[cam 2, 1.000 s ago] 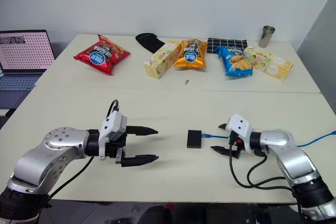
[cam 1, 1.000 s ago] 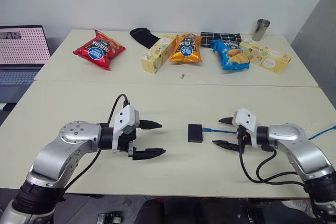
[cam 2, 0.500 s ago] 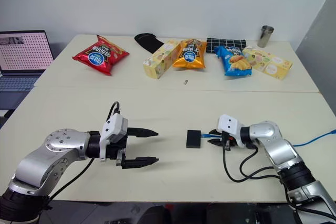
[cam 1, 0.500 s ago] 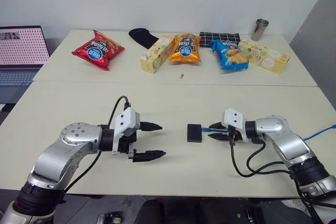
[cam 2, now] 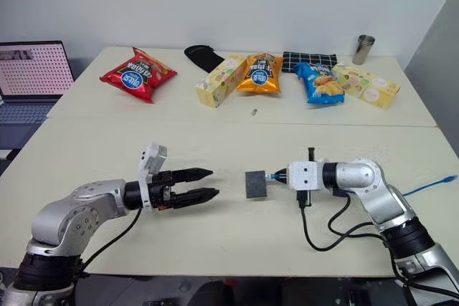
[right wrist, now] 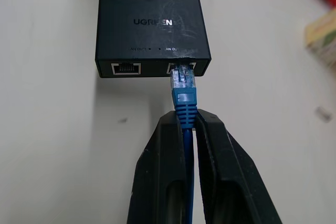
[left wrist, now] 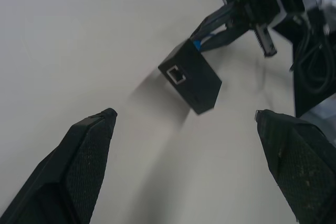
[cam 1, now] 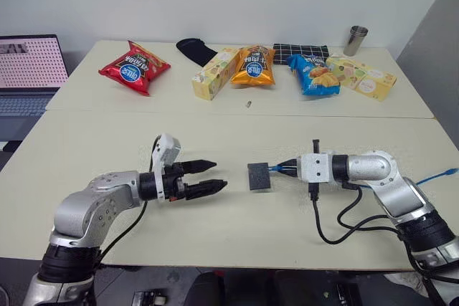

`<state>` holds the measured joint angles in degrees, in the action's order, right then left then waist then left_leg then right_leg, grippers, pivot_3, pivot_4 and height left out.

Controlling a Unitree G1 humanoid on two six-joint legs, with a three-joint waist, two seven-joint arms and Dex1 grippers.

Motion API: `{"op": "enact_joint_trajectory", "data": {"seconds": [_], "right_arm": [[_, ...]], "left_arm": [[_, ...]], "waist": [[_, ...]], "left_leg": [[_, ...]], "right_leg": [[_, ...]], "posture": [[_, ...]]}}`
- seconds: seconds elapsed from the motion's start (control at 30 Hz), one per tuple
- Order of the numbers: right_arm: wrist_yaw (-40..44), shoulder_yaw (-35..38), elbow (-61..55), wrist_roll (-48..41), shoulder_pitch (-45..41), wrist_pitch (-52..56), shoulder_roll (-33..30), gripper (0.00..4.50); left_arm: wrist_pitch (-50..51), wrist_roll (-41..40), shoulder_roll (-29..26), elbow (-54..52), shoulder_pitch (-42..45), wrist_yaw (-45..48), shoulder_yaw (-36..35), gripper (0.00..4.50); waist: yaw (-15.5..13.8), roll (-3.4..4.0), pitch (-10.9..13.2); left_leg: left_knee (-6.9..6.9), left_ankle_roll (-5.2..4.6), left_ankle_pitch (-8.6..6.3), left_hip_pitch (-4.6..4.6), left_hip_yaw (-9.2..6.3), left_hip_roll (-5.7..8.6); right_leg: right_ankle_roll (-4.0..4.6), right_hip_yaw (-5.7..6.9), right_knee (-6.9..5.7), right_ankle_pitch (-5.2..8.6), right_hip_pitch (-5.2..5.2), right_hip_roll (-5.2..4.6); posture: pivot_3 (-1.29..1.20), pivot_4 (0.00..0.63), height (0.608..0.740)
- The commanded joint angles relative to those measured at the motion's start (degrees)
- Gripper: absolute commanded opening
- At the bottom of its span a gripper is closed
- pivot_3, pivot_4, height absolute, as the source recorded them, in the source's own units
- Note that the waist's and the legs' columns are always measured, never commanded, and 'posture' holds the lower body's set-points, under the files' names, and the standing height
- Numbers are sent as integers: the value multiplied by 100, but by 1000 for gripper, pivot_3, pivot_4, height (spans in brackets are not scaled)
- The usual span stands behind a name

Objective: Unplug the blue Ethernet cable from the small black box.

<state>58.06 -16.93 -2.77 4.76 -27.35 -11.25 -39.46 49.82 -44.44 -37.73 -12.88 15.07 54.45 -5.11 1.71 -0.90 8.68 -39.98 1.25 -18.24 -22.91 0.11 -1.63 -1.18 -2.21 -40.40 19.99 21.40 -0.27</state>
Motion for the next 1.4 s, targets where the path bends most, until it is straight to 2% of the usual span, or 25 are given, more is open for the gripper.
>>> {"op": "enact_joint_trajectory", "data": {"seconds": [0.03,0.4,0.6,0.97,1.03,1.17,1.2,1.33,1.4], "right_arm": [[-276,35,-382,230,-161,-590,96,38],[-461,68,-486,334,-310,-776,294,37],[-508,74,-475,332,-346,-796,314,37],[-621,15,-494,435,-419,-830,432,37],[-668,-10,-505,499,-400,-884,468,37],[-724,-34,-489,611,-372,-1117,472,37],[-674,-44,-508,582,-351,-1167,440,743],[-309,24,-799,220,-203,-922,222,1597],[-44,185,-1235,-435,-25,-165,110,1900]], "left_arm": [[474,-566,281,-135,131,-297,-197,4500],[733,-907,730,-127,332,-628,-144,4500],[709,-919,825,-32,373,-595,-116,3445],[547,-773,891,142,409,-602,-67,961],[520,-743,849,174,403,-562,-67,779],[489,-723,792,211,396,-504,-74,779],[481,-711,772,226,402,-476,-79,779],[371,-582,633,291,453,-279,-19,779],[88,-320,499,326,496,-34,147,779]], "waist": [[-2,-1,0],[2,-1,-1],[-1,-1,-1],[-1,-1,-1],[-1,-1,-1],[0,-1,-1],[0,-1,-1],[-3,-1,0],[-7,-1,0]], "left_leg": [[0,0,0,0,-1,0],[-2,2,1,2,-2,0],[-2,2,1,2,-1,0],[-2,2,1,2,-1,0],[-2,2,1,2,-1,0],[-2,2,1,2,-1,0],[-2,2,1,2,-1,0],[-2,2,1,2,-2,0],[-2,2,1,1,-1,0]], "right_leg": [[0,1,-2,0,0,0],[0,3,-3,0,-1,-1],[0,2,-2,0,-1,-1],[0,2,-2,0,0,-2],[0,2,-1,0,-1,-1],[0,2,-2,0,0,-2],[0,2,-2,0,0,-2],[0,3,-2,0,0,-1],[0,2,0,0,-1,-2]], "posture": [[0,150,740],[0,150,740],[0,150,740],[0,150,740],[0,150,740],[0,150,740],[0,150,740],[0,150,740],[0,150,740]]}}
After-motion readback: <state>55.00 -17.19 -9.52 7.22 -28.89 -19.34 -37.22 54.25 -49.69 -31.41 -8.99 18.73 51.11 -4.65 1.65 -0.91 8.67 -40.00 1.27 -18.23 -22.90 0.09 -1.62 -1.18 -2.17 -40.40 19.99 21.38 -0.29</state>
